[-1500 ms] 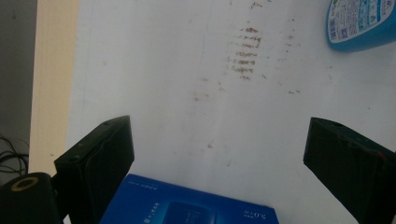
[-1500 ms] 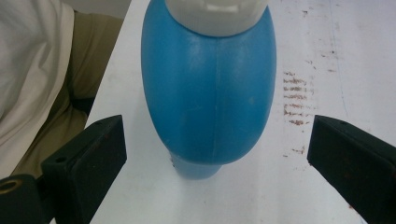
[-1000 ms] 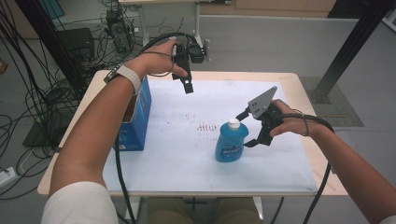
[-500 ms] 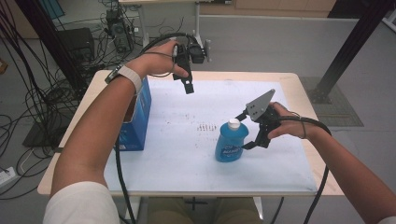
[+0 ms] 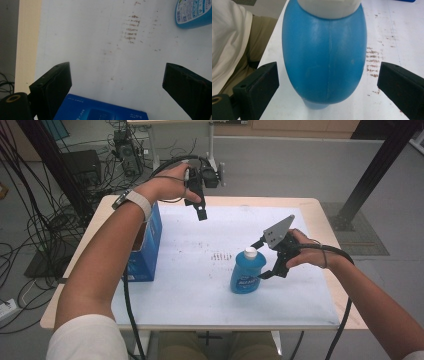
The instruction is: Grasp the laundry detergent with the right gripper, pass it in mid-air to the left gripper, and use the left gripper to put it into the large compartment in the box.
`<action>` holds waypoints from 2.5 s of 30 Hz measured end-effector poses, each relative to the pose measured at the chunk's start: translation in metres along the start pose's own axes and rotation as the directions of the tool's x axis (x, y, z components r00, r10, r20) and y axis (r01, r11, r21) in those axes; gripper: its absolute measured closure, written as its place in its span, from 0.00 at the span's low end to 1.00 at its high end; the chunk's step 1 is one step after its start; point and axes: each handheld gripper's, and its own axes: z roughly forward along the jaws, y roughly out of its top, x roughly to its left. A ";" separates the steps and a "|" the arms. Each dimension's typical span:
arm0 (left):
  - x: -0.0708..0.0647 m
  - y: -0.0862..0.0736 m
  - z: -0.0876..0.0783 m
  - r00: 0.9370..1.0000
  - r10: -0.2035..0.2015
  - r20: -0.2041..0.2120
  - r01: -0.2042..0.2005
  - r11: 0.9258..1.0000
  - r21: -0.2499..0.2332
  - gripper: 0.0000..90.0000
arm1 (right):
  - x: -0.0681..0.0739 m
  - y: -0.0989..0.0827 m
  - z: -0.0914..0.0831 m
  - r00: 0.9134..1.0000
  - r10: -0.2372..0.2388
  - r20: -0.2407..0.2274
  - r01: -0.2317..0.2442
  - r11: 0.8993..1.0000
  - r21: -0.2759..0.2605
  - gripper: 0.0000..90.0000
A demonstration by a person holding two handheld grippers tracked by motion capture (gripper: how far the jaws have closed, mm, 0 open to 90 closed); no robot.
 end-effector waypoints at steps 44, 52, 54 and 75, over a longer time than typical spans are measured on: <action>0.000 -0.002 0.001 1.000 -0.005 -0.004 0.005 1.000 0.000 0.10 | -0.001 0.000 0.001 1.000 0.009 0.003 -0.009 1.000 0.006 0.04; 0.000 -0.002 0.001 1.000 -0.003 -0.006 0.003 1.000 0.001 0.10 | -0.001 0.000 0.002 1.000 0.007 0.000 -0.007 1.000 0.007 0.05; 0.000 -0.002 0.001 1.000 -0.005 -0.006 0.005 1.000 0.000 0.10 | -0.001 0.000 0.002 1.000 0.007 0.001 -0.007 1.000 0.006 0.05; 0.000 -0.002 0.001 1.000 -0.005 -0.007 0.005 1.000 -0.001 0.10 | -0.001 0.000 0.002 1.000 0.008 0.001 -0.008 1.000 0.009 0.05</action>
